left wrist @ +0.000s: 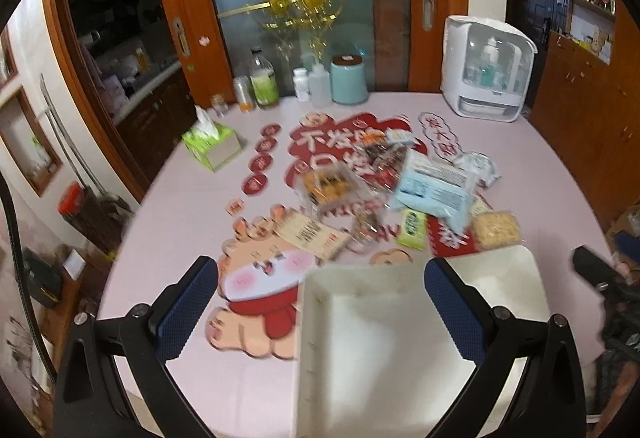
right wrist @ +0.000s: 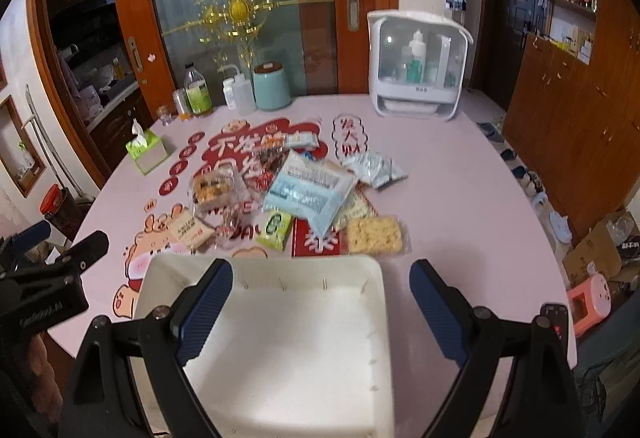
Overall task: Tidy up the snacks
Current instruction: 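Move right tool to clear cracker bag while left tool approaches brown biscuit packet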
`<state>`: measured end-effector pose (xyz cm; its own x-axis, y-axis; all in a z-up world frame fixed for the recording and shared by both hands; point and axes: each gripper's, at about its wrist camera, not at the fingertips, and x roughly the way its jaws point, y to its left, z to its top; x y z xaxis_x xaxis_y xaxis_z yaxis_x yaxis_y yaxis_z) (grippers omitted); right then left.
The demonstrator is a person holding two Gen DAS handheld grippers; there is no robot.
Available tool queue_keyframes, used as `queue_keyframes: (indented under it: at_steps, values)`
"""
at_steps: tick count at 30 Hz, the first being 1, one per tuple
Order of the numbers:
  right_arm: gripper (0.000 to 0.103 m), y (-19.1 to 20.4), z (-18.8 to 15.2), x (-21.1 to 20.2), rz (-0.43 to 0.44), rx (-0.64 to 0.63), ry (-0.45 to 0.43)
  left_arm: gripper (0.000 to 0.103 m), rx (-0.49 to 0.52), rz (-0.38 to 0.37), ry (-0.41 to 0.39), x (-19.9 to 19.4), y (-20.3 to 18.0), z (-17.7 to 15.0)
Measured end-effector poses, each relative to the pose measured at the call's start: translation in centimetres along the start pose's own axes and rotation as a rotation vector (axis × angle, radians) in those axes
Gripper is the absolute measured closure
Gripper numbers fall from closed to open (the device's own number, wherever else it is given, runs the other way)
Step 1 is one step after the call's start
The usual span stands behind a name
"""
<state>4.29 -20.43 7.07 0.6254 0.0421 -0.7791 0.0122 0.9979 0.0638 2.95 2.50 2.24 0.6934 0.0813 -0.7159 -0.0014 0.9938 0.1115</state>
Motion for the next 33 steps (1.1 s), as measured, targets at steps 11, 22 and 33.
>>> queue_keyframes:
  at_steps: [11, 22, 33]
  values:
    - [0.012, -0.9, 4.8, -3.6, -0.014, -0.041, -0.111, 0.001, -0.014, -0.111, 0.03, -0.3, 2.8, 4.0]
    - [0.012, -3.1, 10.8, -6.9, -0.078, -0.026, -0.355, 0.002, 0.01, -0.09, -0.018, -1.5, 5.2, 9.7]
    - [0.012, -4.1, 14.3, 3.0, -0.147, -0.129, -0.124, 0.002, 0.076, 0.075, -0.028, 7.1, 5.0, 12.0]
